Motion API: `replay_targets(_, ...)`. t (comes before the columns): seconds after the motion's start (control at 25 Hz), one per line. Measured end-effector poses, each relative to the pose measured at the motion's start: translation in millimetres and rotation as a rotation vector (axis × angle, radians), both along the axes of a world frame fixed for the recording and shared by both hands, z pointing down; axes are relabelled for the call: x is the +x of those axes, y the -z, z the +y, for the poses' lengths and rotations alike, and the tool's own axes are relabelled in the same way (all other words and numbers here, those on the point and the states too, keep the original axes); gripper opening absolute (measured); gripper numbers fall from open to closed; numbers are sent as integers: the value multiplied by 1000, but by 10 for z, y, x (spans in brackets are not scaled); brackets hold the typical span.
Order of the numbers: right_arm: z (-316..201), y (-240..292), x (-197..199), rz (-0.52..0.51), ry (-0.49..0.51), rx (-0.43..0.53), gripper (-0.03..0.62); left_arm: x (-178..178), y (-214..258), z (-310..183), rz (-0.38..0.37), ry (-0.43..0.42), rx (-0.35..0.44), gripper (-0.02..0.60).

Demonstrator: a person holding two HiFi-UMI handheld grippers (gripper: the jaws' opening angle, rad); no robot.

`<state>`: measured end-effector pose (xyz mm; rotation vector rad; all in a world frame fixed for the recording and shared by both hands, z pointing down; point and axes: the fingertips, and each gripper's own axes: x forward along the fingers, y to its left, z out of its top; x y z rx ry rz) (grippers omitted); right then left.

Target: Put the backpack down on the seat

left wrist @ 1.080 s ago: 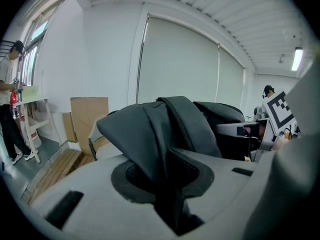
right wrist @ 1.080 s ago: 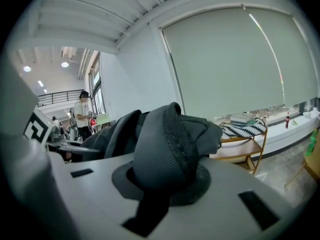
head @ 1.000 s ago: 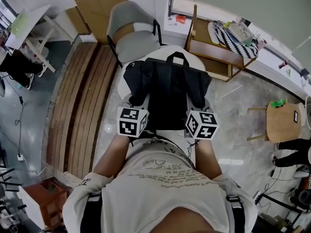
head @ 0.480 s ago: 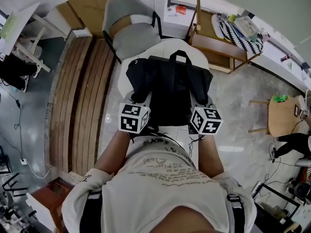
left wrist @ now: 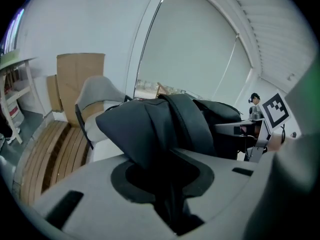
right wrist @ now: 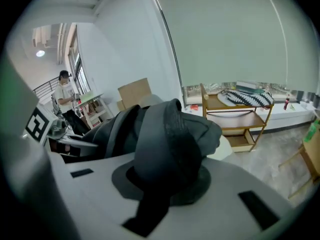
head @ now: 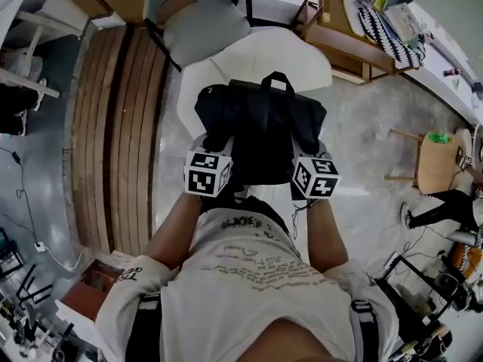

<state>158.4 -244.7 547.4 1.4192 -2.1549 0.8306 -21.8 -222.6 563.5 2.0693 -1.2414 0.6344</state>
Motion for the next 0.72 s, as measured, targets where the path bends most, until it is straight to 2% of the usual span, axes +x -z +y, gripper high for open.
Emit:
replay_targets(0.32, -204, -888, -442, 108, 44, -142, 57, -426, -925, -103, -6, 10, -188, 89)
replay_targets(0.52, -275, -1520, -620, 156, 30, -226, 57, -575, -1505, -230, -93, -86, -246, 89)
replay_targets(0.72, -264, -2061, -744, 201, 9, -289, 61, -679, -1981, -254, -122, -130, -332, 89)
